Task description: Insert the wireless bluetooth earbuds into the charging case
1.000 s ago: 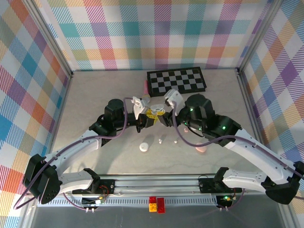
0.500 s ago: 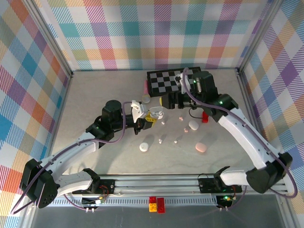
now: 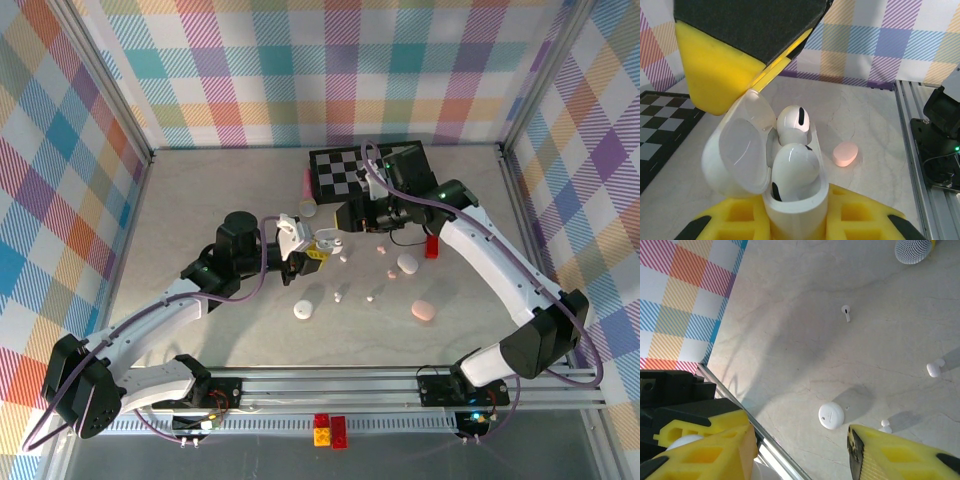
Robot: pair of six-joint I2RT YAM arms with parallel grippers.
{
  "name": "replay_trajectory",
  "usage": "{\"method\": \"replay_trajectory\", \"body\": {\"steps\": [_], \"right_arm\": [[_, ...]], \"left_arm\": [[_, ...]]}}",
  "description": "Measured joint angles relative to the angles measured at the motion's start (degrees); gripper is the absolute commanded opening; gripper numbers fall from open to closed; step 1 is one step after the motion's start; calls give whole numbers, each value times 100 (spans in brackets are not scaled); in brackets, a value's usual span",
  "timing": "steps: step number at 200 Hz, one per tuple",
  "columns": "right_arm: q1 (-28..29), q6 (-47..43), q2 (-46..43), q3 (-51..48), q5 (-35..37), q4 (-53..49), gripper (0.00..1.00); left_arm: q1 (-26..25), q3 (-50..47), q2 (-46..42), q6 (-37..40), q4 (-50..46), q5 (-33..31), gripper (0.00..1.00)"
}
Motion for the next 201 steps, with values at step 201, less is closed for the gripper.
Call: {"method": "replay_trajectory", "body": {"steps": [201], "right_arm": [[-44, -1810, -2006, -2627, -1421, 2540, 72]], "left_arm": [[348, -245, -2, -1615, 413, 1027, 1]]}}
